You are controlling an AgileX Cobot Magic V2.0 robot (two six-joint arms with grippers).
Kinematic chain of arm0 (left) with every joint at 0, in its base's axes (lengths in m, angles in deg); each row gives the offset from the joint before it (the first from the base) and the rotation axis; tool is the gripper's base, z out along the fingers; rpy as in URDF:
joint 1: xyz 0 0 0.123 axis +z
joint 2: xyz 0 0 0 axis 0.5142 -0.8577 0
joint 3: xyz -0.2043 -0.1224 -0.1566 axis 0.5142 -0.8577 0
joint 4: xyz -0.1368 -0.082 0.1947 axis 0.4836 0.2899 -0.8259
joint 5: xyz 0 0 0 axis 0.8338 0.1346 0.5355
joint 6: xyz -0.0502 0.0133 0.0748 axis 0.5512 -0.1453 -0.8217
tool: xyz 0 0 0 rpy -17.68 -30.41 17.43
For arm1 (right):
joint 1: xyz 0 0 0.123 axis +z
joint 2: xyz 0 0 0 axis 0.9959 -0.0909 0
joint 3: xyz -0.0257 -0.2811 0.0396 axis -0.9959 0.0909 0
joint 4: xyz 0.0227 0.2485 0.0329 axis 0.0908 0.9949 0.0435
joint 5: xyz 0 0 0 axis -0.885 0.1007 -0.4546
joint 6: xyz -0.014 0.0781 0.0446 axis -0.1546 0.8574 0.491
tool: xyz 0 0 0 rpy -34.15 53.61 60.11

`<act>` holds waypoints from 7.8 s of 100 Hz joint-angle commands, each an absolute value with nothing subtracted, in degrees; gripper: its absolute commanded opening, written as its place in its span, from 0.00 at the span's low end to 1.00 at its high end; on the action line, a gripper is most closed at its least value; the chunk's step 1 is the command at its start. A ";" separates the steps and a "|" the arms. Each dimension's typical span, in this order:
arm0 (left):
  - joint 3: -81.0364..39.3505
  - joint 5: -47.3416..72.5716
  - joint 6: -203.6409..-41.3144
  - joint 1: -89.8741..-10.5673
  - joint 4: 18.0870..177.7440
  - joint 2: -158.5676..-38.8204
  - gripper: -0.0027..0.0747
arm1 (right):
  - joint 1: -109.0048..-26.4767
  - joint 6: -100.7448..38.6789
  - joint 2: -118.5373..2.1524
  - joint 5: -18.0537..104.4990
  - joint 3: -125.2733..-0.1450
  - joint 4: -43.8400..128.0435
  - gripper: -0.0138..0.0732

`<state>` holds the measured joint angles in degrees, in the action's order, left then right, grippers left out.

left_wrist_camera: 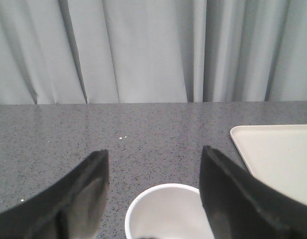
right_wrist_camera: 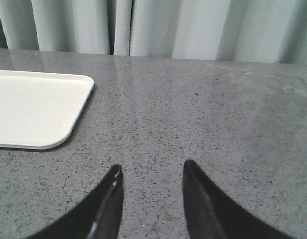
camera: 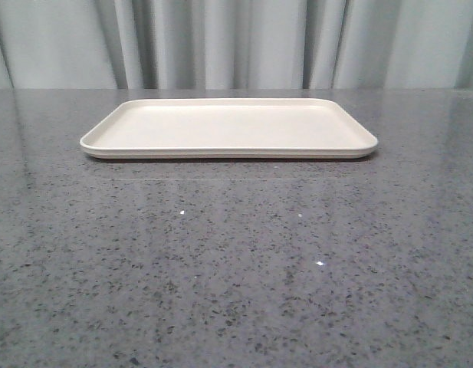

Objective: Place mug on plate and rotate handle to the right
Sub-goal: 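Lift the white mug with the left gripper and carry it toward the tray, then lower the mug onto the cream tray with the left gripper, then open the left gripper and raise it away from the mug, then move the right gripper over the mug on the tray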

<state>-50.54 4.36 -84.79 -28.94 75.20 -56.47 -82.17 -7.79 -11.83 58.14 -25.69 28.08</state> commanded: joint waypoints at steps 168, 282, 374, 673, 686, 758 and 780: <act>-24.19 -24.93 -76.74 -28.78 70.25 -99.02 0.53 | -82.06 -7.99 -14.51 53.85 -29.14 28.82 0.51; -24.06 -24.22 -76.74 -28.78 69.76 -104.41 0.01 | -82.06 -7.99 -14.51 53.72 -29.14 28.82 0.51; 4.31 -22.81 -77.38 -47.30 74.97 -125.40 0.01 | -82.06 -7.99 -14.51 53.35 -29.14 28.82 0.51; -17.38 -14.63 -77.99 -59.68 76.46 -93.74 0.47 | -67.18 -11.90 -48.43 69.91 -57.67 34.40 0.64; -19.56 -14.63 -77.99 -59.68 78.03 -90.61 0.47 | -64.60 -11.90 -55.04 70.16 -62.78 34.40 0.64; -21.70 -15.06 -77.99 -59.68 79.95 -87.68 0.47 | -56.58 -12.33 -89.72 79.89 -97.23 34.37 0.64; -21.70 -15.06 -77.99 -59.68 80.08 -87.68 0.47 | -56.58 -10.82 -98.77 84.05 -106.09 34.61 0.64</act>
